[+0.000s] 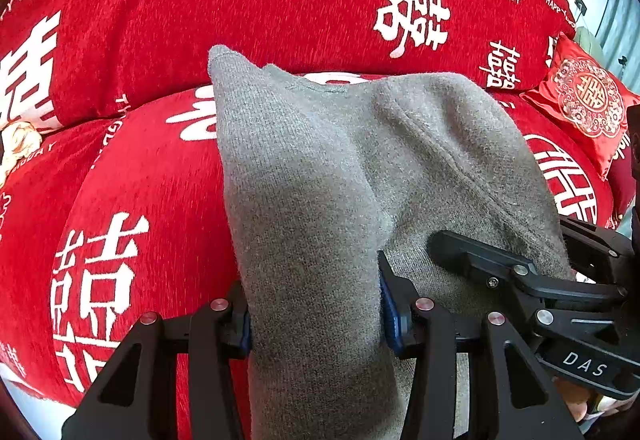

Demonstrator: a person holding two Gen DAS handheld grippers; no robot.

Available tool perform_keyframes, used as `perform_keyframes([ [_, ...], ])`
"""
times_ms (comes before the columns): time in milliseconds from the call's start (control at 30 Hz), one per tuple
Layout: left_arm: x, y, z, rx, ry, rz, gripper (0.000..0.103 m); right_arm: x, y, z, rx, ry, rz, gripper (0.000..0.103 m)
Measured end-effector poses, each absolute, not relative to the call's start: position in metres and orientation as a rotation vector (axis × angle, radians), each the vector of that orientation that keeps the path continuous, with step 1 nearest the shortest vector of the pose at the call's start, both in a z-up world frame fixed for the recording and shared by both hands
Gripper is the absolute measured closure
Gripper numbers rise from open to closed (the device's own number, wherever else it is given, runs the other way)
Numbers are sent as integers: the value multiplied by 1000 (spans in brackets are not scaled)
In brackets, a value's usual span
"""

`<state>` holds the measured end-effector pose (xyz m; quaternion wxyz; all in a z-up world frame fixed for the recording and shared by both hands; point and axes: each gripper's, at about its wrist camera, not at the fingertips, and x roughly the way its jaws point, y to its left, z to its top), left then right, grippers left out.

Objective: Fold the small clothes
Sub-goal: 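Hold the sweater bundle edge with both grippers and press it together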

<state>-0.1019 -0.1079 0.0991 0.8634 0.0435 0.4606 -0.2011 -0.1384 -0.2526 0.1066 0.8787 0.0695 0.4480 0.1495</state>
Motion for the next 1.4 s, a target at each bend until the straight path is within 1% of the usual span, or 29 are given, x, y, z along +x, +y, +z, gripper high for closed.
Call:
perform_keyframes([
  [567, -103, -104, 78, 83, 1006, -418, 54, -139, -251, 89, 159, 973, 314, 61],
  [1267, -96, -107, 72, 74, 1016, -415, 54, -133, -248, 83, 159, 986, 312, 61],
  [1400, -90, -105, 63, 65, 1038, -425, 53, -128, -250, 75, 167, 1008, 312, 61],
])
